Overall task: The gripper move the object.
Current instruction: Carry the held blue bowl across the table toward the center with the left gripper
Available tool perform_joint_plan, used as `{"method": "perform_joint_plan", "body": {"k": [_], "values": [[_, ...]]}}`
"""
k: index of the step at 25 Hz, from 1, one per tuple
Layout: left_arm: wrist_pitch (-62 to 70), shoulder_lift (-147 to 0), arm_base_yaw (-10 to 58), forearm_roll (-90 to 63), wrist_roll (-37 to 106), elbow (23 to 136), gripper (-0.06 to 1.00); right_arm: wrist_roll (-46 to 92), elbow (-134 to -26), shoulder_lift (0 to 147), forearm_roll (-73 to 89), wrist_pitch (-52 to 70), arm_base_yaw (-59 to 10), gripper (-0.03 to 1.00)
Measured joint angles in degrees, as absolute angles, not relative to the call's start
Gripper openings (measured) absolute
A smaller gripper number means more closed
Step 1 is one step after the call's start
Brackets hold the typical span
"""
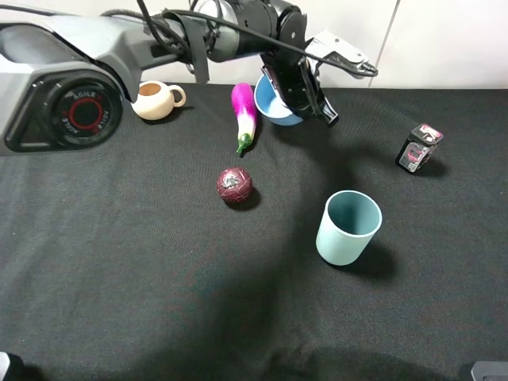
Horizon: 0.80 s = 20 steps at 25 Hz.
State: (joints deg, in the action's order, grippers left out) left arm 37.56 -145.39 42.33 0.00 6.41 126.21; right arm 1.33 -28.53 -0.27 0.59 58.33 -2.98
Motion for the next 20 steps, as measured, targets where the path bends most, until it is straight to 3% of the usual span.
{"method": "perform_joint_plan", "body": {"k": [20], "values": [[37.6,-145.4,42.5,0.0,6.4,126.2,0.07,1.3,-28.5,-0.3,0.6,58.3,-3.0,0.69]]}}
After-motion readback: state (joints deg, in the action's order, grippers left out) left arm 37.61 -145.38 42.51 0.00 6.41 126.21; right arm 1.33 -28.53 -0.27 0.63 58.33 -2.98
